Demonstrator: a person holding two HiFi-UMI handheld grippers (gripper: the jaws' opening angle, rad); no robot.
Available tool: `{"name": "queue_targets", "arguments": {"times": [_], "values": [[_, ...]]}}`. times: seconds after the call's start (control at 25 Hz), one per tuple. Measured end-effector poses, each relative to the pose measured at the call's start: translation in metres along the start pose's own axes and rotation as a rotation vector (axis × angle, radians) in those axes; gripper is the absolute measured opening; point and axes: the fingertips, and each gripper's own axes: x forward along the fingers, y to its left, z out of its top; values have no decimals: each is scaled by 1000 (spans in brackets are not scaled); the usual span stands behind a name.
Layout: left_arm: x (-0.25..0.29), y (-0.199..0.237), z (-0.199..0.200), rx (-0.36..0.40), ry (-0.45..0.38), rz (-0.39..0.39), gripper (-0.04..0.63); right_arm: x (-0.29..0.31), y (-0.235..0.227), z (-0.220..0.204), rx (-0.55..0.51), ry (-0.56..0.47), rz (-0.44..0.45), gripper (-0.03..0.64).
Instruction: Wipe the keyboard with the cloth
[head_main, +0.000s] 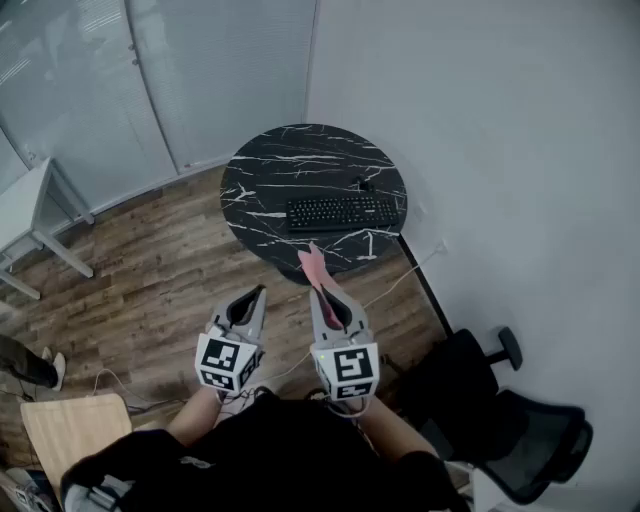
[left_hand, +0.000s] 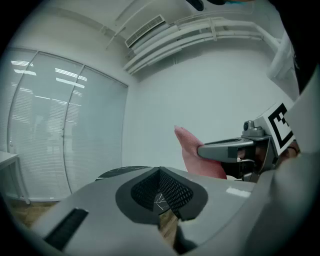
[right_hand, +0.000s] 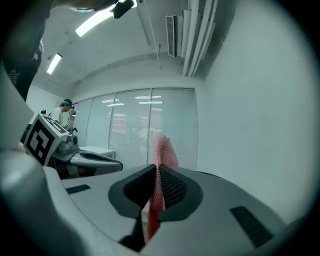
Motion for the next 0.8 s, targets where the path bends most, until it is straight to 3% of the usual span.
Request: {"name": "queue_targets", "arguments": {"times": [0.32,0.52,0.8], "values": [[-16,17,-18,-27,32,-15,-2,18,31,-16,10,73,60,11],[-27,40,-41,-51,79,-36,-2,40,53,-39,-46,157,129,11],[-9,67,-74,-79,143,-26,-2,71,48,-69,-39,230,148,11]]}}
